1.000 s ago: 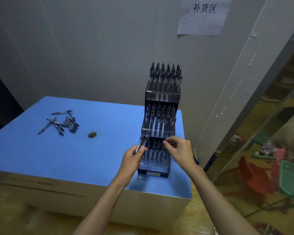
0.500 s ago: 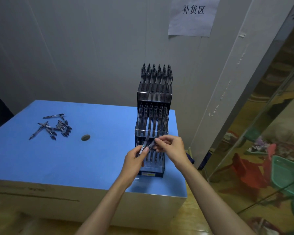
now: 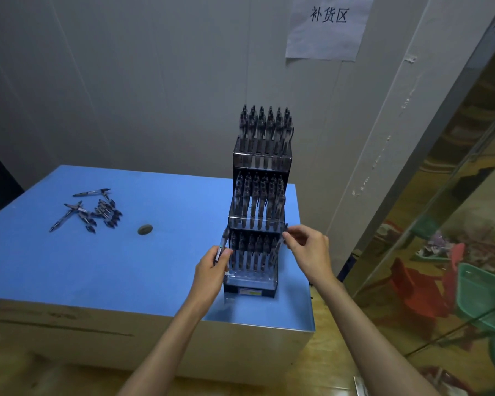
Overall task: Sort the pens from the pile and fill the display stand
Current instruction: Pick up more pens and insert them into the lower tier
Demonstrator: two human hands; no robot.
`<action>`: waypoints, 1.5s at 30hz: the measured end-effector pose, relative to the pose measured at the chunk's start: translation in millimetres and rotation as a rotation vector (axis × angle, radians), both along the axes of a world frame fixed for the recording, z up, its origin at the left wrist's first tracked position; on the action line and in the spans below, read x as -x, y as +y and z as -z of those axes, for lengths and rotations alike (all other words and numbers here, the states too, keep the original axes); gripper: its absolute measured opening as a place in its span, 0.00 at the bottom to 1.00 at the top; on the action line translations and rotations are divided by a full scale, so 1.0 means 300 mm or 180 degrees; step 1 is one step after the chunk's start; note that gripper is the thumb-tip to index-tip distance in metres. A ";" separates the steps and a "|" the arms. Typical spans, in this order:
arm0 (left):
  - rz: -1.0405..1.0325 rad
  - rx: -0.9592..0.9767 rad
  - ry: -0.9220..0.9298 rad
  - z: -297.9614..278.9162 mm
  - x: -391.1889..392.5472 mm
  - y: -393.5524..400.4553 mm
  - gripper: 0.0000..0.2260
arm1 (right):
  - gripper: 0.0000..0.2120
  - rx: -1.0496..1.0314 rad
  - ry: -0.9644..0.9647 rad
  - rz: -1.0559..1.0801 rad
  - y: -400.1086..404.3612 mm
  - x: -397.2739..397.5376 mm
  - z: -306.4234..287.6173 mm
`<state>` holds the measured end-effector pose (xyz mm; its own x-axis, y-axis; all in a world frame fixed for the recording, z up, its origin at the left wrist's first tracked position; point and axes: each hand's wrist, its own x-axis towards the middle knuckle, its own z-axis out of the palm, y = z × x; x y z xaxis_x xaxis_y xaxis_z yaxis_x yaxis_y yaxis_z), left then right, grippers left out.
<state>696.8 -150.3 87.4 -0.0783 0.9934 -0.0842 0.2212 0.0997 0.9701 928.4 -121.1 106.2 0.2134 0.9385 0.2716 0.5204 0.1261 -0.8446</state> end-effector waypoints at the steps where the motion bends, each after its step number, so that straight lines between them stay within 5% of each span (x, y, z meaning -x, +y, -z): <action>1: 0.0004 0.0012 0.0012 0.001 0.004 -0.001 0.16 | 0.06 -0.0029 -0.0079 0.0009 -0.001 0.001 0.003; 23: 0.0143 0.0042 -0.0014 0.001 0.091 -0.004 0.12 | 0.12 0.0638 -0.1067 0.0100 0.008 0.052 0.101; 34: 0.0634 0.0230 0.0115 -0.039 0.079 0.005 0.11 | 0.08 0.0717 0.0342 -0.1053 -0.005 0.211 -0.048; 45: 0.0976 -0.0089 0.0498 -0.030 0.119 0.005 0.11 | 0.06 0.0815 0.1083 -0.1118 -0.007 0.290 -0.086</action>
